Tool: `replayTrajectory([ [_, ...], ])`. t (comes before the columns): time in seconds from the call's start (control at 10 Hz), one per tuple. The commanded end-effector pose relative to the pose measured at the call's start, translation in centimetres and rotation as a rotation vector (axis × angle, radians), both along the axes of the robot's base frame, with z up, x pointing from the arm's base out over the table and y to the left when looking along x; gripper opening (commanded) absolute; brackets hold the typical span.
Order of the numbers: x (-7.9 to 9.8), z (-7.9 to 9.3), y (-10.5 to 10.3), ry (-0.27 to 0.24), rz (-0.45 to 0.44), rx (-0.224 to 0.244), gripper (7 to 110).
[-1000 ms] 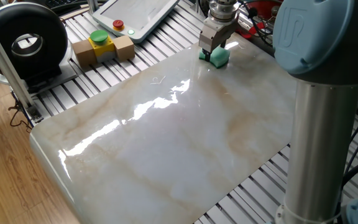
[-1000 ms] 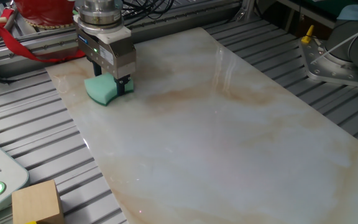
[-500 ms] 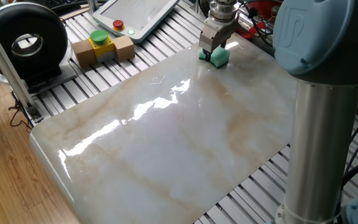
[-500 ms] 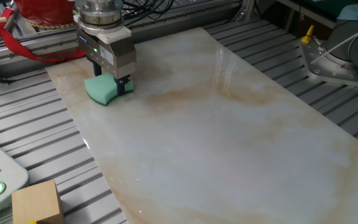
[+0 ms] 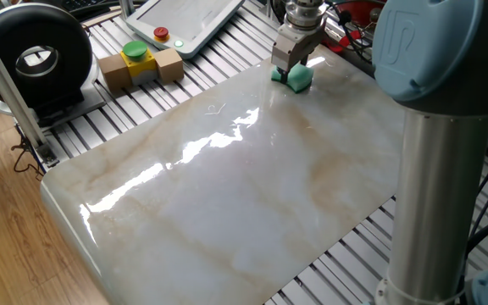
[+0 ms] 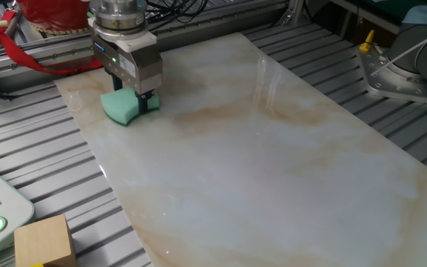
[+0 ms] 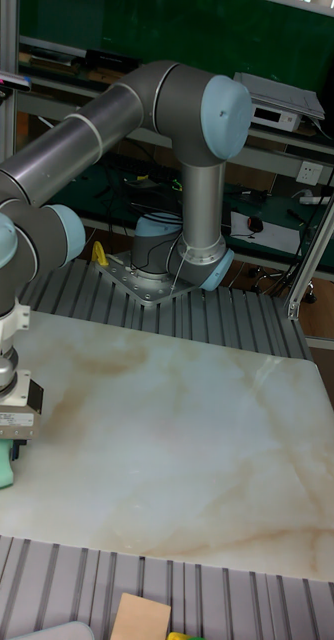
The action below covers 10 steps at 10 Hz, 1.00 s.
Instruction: Clean the tabletop with a sponge
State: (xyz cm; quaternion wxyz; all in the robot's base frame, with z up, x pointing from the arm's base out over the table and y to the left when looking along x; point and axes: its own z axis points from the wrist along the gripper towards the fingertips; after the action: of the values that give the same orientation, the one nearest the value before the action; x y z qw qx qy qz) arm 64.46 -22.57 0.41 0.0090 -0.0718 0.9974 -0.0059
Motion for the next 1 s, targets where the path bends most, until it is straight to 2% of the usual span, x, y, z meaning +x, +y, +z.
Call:
replayTrajectory([
  [0.0, 0.07, 0.1, 0.11, -0.004, -0.011, 0.01, 66],
  [0.5, 0.15, 0.11, -0.01, -0.008, -0.032, 0.004, 66],
  [0.6, 0.16, 0.12, -0.07, -0.008, -0.038, 0.002, 44],
  [0.9, 0.12, 0.25, -0.38, -0.006, -0.077, -0.016, 44],
])
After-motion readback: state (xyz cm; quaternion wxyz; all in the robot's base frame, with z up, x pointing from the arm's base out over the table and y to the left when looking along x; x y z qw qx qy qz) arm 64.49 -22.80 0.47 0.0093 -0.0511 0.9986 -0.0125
